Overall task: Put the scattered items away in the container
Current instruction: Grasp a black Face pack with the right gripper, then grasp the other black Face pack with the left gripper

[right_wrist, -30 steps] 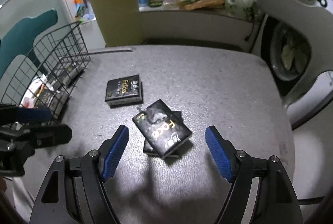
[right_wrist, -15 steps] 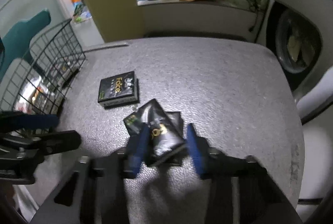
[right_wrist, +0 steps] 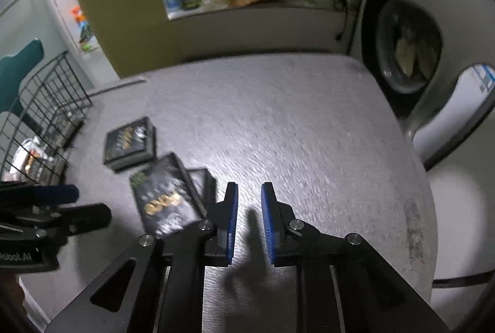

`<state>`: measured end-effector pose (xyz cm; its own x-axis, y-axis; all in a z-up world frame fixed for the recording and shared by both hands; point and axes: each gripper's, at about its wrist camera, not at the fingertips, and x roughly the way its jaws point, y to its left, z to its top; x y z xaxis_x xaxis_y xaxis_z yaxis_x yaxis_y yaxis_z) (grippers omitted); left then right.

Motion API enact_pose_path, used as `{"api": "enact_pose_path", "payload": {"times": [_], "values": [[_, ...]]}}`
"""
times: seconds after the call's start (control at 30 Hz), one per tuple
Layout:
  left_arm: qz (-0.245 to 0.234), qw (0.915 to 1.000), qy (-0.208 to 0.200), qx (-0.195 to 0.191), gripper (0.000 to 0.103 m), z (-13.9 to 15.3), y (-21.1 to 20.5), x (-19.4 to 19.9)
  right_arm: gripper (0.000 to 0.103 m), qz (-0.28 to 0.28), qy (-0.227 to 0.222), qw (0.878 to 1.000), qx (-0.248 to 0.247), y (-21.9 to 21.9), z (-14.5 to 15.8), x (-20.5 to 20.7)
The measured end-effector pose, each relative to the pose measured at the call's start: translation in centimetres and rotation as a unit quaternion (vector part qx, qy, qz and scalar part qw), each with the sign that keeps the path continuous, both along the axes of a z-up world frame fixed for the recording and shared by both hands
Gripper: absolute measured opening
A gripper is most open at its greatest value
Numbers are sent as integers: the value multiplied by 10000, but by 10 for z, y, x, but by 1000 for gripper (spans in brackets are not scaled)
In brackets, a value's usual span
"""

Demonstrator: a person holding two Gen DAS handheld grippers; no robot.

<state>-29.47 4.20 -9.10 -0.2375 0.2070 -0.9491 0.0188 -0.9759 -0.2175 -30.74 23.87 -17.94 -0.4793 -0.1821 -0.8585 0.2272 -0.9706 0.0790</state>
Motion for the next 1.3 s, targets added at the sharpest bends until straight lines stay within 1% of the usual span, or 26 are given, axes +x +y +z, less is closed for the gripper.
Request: {"api": "enact_pose_path", "payload": {"times": [0.1, 0.23, 0.27, 0.3, 0.4, 0.5, 0.67, 0.87, 1.0, 1.13, 1.2, 1.23, 1.27, 1.3], "values": [[25, 9999, -54, -118, 71, -8, 0, -2, 17, 207, -13, 9997, -101, -5, -2, 3], [140, 9998, -130, -24, 71, -18, -5, -4, 17, 673, -32, 9972, -327, -19, 0, 16], [142, 9998, -142, -24, 71, -19, -6, -4, 17, 828, -8, 9960, -344, -24, 2, 20], [147, 9998, -146, -65, 71, -20, -7, -4, 17, 858, 26, 9958, -332, -27, 3, 22], [211, 9996, -106, -159, 71, -18, -12, -1, 17, 669, -2, 9969, -405, -26, 2, 21], [311, 9994, -89, -104, 71, -15, -19, 1, 17, 487, -27, 9980, -402, -21, 1, 17], [184, 9998, -18, -21, 71, -10, -14, -1, 17, 206, -1, 9991, -371, -8, 2, 16], [42, 9998, -92, 148, 71, -17, 7, -12, 17, 162, -57, 9992, -373, 0, -2, 20], [73, 9993, -120, 356, 75, -21, 10, -20, 17, 101, -75, 9991, -397, 3, -4, 20], [76, 9990, -251, 369, 75, -31, 16, -25, 17, 92, -64, 9992, -393, 4, -4, 19], [34, 9992, -286, 261, 75, -35, 18, -26, 17, 109, -64, 9991, -403, 3, -4, 18], [38, 9994, -274, 203, 75, -35, 18, -25, 17, 127, -69, 9990, -413, 2, -4, 18], [28, 9993, -273, 234, 73, -35, 18, -25, 17, 149, -78, 9990, -420, -1, -5, 17], [-2, 9990, -278, 356, 62, -35, 17, -25, 17, 181, -84, 9989, -429, -3, -5, 17]]}}
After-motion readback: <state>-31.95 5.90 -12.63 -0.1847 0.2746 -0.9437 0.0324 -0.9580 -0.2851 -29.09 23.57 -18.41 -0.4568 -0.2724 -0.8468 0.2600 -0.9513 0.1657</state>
